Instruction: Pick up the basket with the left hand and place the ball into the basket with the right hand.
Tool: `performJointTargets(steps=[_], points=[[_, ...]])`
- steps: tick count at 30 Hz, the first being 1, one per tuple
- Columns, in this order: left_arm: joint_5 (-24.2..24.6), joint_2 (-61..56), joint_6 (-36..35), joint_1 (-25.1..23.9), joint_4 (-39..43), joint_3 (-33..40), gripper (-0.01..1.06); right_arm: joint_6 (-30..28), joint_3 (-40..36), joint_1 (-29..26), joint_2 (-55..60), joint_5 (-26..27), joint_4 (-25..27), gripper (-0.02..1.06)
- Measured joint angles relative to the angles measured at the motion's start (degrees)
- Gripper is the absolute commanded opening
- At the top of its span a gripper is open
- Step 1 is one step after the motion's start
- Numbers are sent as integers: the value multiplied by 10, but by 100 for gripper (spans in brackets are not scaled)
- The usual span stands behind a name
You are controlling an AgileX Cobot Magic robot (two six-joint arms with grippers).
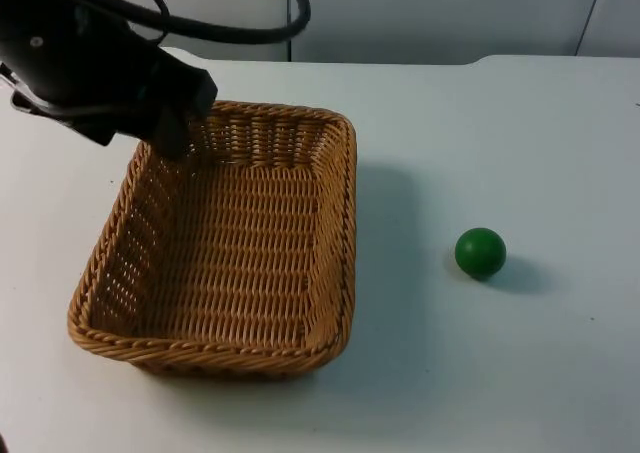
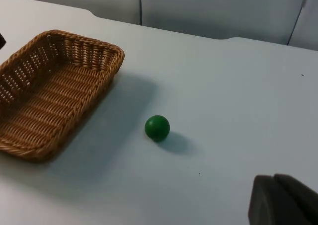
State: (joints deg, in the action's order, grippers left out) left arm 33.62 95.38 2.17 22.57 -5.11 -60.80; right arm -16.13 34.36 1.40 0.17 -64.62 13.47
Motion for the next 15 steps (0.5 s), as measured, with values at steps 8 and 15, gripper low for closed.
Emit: performJointTargets(steps=[8, 15], points=[[-19, 47, -61, 0, 83, -7, 60, 0, 0, 0, 0, 0, 0, 0], [-58, 102, -79, 0, 111, -7, 60, 0, 0, 0, 0, 0, 0, 0]])
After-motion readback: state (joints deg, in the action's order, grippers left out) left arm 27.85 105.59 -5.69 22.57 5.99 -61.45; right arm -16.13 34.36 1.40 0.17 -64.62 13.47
